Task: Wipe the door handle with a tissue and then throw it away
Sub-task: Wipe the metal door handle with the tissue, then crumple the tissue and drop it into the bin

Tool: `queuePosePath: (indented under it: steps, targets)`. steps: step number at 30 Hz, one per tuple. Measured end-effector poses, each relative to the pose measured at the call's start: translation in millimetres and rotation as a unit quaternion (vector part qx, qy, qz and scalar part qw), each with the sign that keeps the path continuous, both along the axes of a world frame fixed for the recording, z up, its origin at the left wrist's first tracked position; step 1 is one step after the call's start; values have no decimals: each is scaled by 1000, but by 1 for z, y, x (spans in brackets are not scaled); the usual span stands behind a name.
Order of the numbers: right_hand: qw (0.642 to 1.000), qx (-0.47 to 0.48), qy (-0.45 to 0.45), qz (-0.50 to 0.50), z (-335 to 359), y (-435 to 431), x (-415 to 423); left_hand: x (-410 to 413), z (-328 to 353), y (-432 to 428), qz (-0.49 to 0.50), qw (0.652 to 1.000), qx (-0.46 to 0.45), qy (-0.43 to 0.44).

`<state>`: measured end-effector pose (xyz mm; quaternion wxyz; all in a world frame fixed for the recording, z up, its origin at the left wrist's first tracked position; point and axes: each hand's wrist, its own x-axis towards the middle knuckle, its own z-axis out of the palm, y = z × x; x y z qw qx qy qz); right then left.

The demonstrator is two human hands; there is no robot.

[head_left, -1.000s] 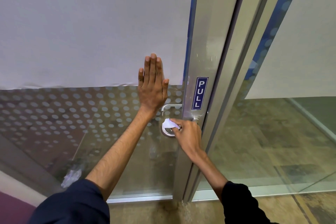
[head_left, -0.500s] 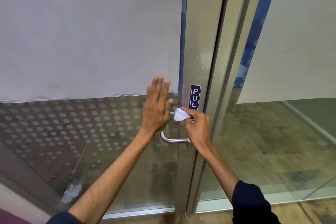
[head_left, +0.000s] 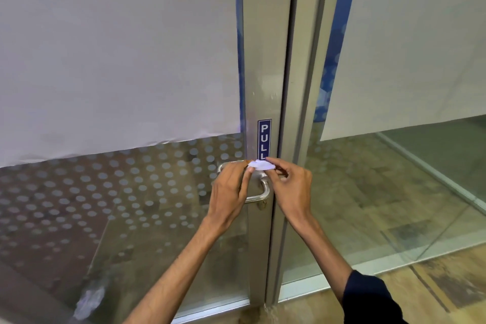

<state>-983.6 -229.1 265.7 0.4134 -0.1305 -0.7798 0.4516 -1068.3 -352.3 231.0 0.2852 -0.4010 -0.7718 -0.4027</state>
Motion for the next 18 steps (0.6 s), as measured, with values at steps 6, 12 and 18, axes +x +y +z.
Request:
queuePosePath:
  steps: [6,12,18]
  targets:
    - [998,-12,-8,-68,-19,18,33,18,-17,17,-24,998,14,-50]
    - [993,-39,-48,-96,-43,29,66,52,-31,41,-98,986,26,-129]
    - [994,-58,-64,-71,-61,18,71,69,-55,35,-51,984,37,-168]
